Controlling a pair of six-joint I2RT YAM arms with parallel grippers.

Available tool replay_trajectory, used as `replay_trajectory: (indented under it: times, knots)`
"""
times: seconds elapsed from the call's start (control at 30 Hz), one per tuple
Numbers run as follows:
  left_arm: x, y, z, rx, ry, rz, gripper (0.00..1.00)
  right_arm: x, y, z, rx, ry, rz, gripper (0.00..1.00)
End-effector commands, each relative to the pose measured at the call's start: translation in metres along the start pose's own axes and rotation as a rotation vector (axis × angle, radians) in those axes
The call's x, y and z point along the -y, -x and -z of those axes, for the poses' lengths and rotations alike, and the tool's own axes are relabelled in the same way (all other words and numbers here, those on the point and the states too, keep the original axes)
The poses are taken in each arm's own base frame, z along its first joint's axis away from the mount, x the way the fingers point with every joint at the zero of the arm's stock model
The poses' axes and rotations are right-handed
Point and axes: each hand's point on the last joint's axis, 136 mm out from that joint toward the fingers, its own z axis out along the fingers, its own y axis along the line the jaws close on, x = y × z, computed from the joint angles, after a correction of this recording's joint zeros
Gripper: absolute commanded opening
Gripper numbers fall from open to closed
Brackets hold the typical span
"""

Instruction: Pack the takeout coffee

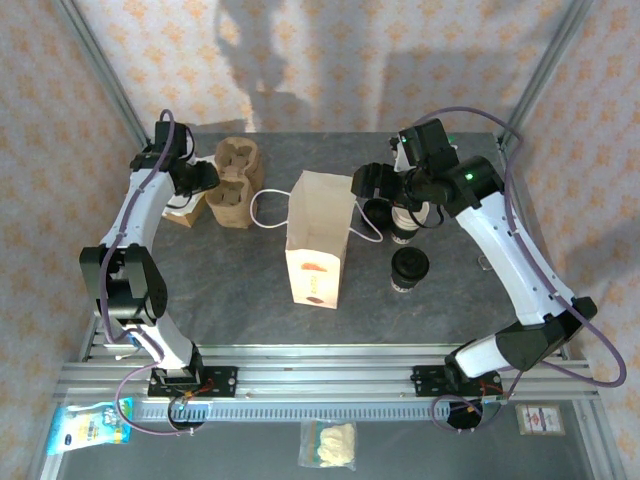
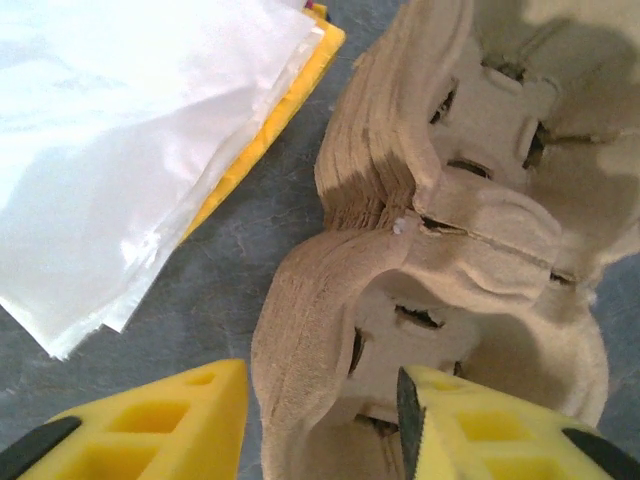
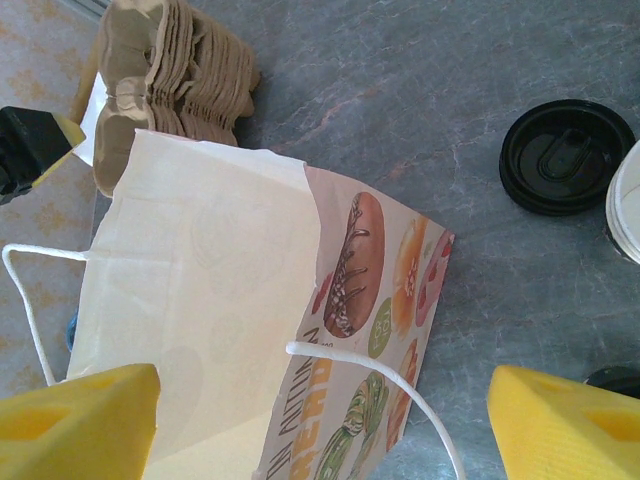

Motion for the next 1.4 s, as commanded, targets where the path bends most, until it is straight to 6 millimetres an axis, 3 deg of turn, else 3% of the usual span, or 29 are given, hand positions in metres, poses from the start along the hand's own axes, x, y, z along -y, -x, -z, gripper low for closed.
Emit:
replay_trajectory:
  times: [0.0, 0.1, 0.3, 0.47, 0.7, 0.9, 1.23, 1.37]
  knots:
    - [-0.004, 0.012, 0.014, 0.038, 0.03, -0.044, 0.51, 0.001, -0.006, 0.006, -0.002, -0.005, -0.006, 0.85]
    - [-0.002, 0.007, 0.002, 0.005, 0.013, -0.059, 0.49, 0.002, -0.006, 0.006, -0.006, -0.011, -0.003, 0.85]
    - [0.008, 0.001, -0.021, -0.03, -0.059, -0.071, 0.35, 0.003, -0.008, 0.003, -0.02, -0.02, -0.001, 0.85]
    - [0.007, 0.004, -0.028, -0.018, -0.06, -0.066, 0.34, 0.001, -0.007, 0.001, -0.026, -0.017, -0.004, 0.85]
    - [0.009, 0.004, -0.025, -0.016, -0.065, -0.063, 0.28, -0.004, -0.007, -0.002, -0.028, -0.012, -0.005, 0.85]
    - [0.006, -0.003, -0.028, -0.033, -0.063, -0.06, 0.18, -0.006, -0.006, 0.0, -0.022, -0.016, 0.001, 0.85]
    - [0.012, 0.001, -0.02, -0.007, -0.09, -0.035, 0.0, -0.008, -0.007, -0.001, -0.024, -0.016, 0.001, 0.85]
    - [0.017, 0.002, -0.016, 0.005, -0.119, -0.022, 0.0, -0.01, -0.008, -0.001, -0.024, -0.013, 0.0, 0.85]
